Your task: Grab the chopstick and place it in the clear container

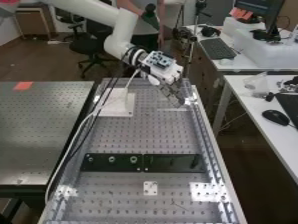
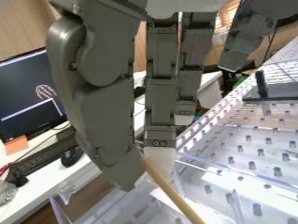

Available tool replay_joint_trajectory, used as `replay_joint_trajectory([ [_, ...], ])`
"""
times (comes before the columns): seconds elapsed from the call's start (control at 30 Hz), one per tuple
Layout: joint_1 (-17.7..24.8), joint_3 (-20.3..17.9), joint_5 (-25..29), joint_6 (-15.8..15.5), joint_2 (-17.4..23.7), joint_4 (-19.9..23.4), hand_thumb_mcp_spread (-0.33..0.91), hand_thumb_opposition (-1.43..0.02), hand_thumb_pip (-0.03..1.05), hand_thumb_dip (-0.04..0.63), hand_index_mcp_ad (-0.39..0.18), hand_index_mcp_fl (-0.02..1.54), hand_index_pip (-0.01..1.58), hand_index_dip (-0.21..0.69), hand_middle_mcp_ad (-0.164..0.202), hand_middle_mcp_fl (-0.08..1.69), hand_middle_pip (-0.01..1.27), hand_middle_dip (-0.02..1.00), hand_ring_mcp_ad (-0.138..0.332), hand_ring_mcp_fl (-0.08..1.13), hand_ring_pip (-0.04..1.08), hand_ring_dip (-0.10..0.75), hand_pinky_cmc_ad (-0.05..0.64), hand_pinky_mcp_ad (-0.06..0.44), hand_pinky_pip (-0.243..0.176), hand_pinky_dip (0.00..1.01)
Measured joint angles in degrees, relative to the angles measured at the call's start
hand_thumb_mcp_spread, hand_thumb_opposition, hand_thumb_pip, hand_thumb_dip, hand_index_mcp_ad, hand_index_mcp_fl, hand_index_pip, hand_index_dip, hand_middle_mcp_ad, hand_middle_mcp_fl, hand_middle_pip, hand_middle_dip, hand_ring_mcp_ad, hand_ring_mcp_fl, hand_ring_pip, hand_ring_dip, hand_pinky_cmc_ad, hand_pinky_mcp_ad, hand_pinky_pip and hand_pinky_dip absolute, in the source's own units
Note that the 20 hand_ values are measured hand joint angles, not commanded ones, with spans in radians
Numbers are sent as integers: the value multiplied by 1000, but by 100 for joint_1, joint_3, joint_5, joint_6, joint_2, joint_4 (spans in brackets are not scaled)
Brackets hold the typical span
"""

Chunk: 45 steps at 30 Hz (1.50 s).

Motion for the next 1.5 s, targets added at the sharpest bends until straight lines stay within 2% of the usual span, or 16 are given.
replay_joint_trajectory([
  [0.2,-8,-28,-26,-55,7,96,679,-1101,422,281,-202,1333,365,293,61,1340,471,483,31,660,113,492,351,265,-59,162],
  [0.27,-16,-28,-62,-26,13,59,661,-1112,422,281,-199,1302,412,293,63,1354,471,478,31,656,113,492,347,262,-59,159],
  [0.33,-24,-29,-95,-3,12,39,632,-1114,424,284,-199,1262,443,293,61,1340,471,478,35,613,108,492,347,278,-59,159],
  [0.37,-25,-29,-100,3,12,31,613,-1096,456,284,-199,1213,449,290,61,1309,471,480,35,585,106,494,347,281,-59,159],
  [0.47,-31,-27,-115,67,8,-13,550,-988,658,293,-199,1011,443,272,61,1180,469,480,31,494,87,489,347,281,-59,159],
  [0.57,-34,-21,-133,132,-6,-63,524,-932,646,316,-199,1026,449,246,61,1138,476,485,33,466,89,494,351,281,-59,159],
  [0.97,-41,2,-236,322,-26,-173,471,-867,667,349,-199,843,429,169,58,993,436,473,35,393,75,478,349,279,-63,159],
  [1.1,-52,-34,-345,404,31,-143,377,-836,675,346,-199,723,340,173,61,915,337,469,31,328,75,471,349,281,-68,152],
  [1.2,-58,-124,-390,275,146,94,321,-801,672,328,-195,620,215,173,58,822,223,473,38,246,73,457,346,281,-77,202],
  [1.4,-68,-356,-381,-115,407,648,267,-744,667,286,-188,475,115,182,58,665,141,480,52,164,77,442,367,278,-96,230],
  [1.47,-80,-488,-408,-378,575,892,239,-742,611,262,-188,405,87,216,58,553,117,494,73,133,75,429,379,297,-101,227],
  [1.5,-85,-541,-429,-495,645,985,241,-747,592,257,-188,394,82,220,61,525,105,494,66,115,75,429,379,291,-106,227],
])
